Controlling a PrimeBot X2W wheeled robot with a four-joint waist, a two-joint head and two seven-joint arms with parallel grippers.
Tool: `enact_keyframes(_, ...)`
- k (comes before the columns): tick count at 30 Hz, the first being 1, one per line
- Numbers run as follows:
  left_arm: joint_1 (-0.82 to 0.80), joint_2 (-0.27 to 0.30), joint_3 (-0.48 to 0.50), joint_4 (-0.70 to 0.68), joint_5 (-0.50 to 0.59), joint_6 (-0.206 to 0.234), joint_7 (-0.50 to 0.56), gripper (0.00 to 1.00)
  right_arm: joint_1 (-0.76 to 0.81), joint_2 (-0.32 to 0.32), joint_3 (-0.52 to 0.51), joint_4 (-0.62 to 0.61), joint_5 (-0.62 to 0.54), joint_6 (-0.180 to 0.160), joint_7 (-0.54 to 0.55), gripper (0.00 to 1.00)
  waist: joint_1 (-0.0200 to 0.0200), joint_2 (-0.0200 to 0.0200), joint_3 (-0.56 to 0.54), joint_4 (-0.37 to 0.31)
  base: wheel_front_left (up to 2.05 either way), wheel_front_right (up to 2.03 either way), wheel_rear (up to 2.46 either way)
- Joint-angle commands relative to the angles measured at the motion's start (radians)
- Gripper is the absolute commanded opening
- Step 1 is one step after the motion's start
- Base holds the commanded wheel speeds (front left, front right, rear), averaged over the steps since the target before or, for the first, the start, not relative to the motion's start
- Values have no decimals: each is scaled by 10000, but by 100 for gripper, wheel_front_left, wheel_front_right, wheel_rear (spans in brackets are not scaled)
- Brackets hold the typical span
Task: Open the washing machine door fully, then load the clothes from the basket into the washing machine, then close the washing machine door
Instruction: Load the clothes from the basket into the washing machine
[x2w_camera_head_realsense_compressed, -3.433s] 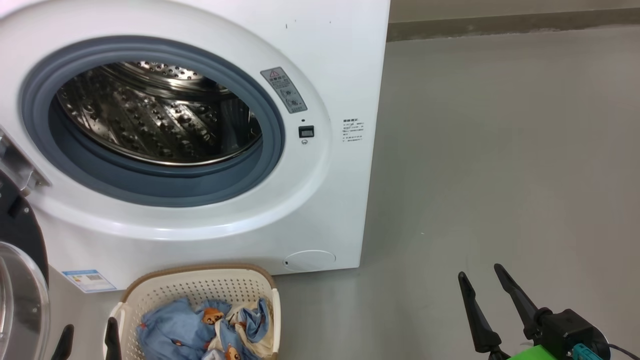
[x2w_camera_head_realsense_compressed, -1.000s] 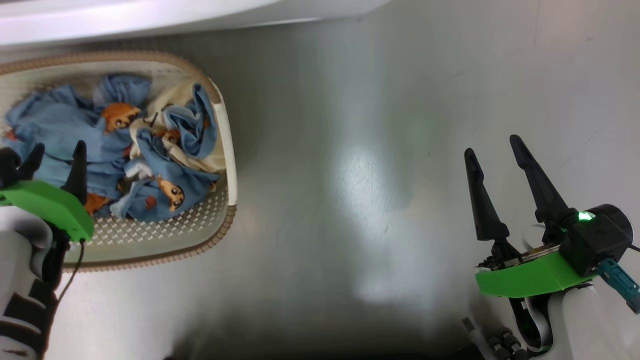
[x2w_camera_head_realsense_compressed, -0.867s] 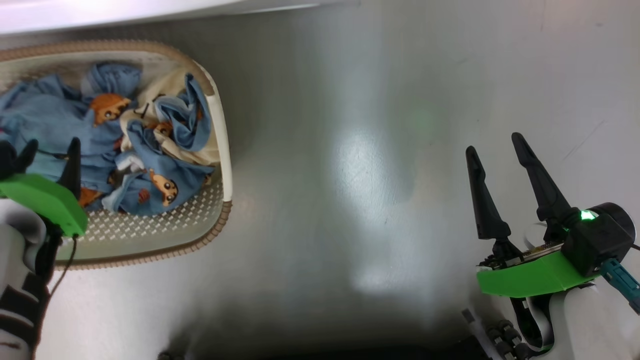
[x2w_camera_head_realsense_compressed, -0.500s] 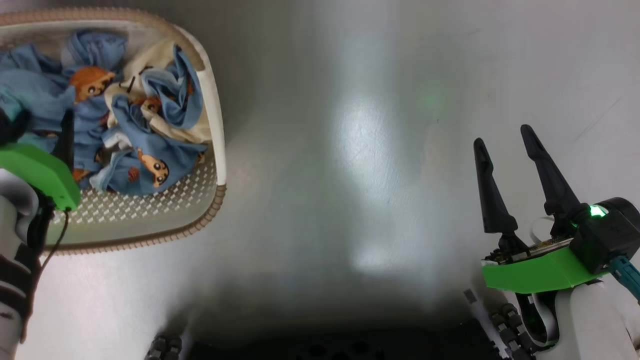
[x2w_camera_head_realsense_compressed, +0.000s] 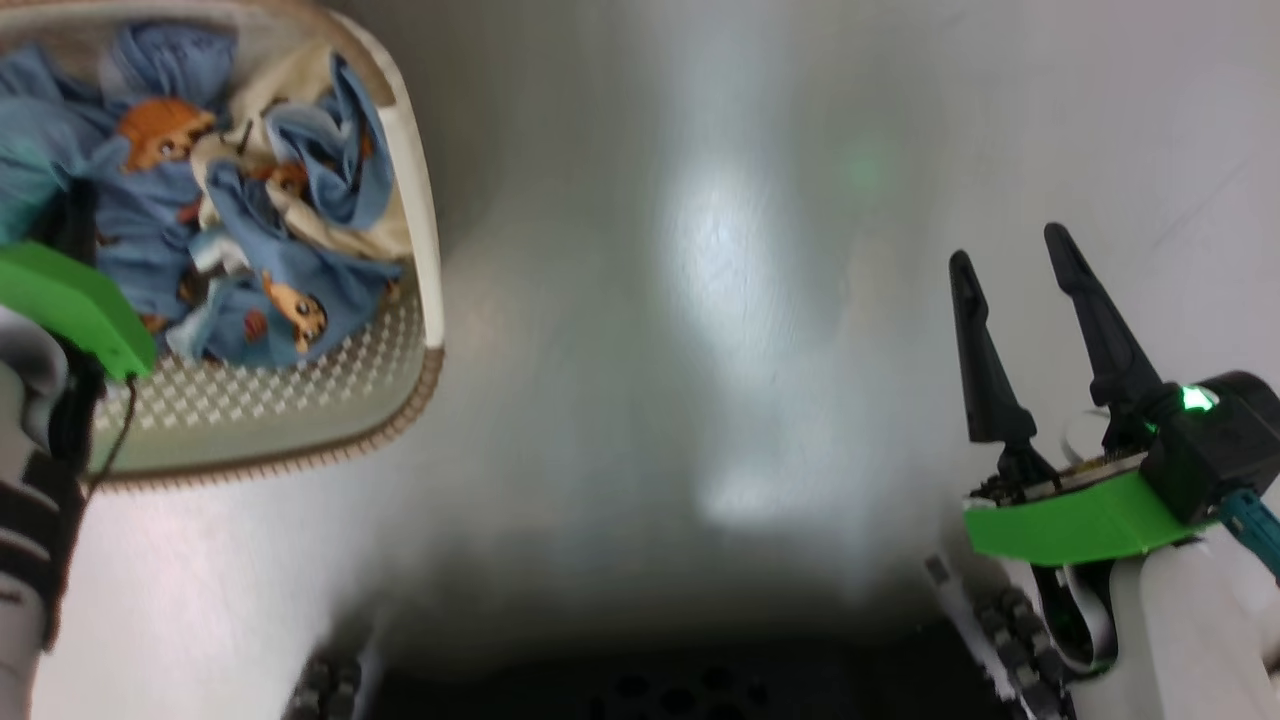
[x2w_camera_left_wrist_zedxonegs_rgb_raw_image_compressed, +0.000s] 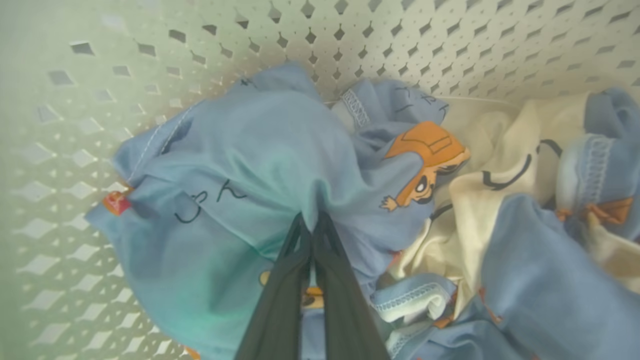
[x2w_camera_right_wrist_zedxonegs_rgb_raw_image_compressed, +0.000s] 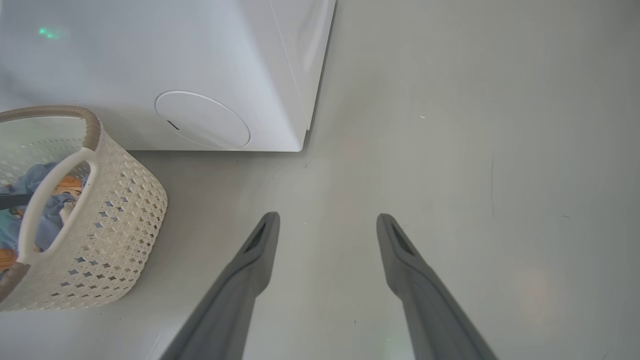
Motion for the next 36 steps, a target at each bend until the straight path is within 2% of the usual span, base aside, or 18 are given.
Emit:
enact_keyframes(1, 380, 495, 141, -38, -142, -13, -118, 0, 205, 55, 220, -134, -74, 16, -48, 100, 0, 0, -190, 39, 0, 0, 0)
enact_keyframes(7, 950, 534, 591, -764, -244, -13, -125, 0, 55, 55, 226, -44, -52, 16, -48, 100, 0, 0, -726, 87, 0, 0, 0)
enact_keyframes(16, 2482, 382, 2225, -2500, 360, -5, -126, 0, -78, 55, 341, 363, -17, 16, -48, 100, 0, 0, -2036, 210, 0, 0, 0)
enact_keyframes(28, 4941, -631, 4601, -4860, 1948, -10, -127, 0, 222, 55, 514, 1101, 55, 16, -48, 100, 0, 0, -4206, 495, 0, 0, 0)
enact_keyframes(36, 6393, -1353, 5413, -6351, 2607, -12, -127, 0, 647, 55, 531, 1511, 153, 16, -48, 100, 0, 0, -5566, 771, 0, 0, 0)
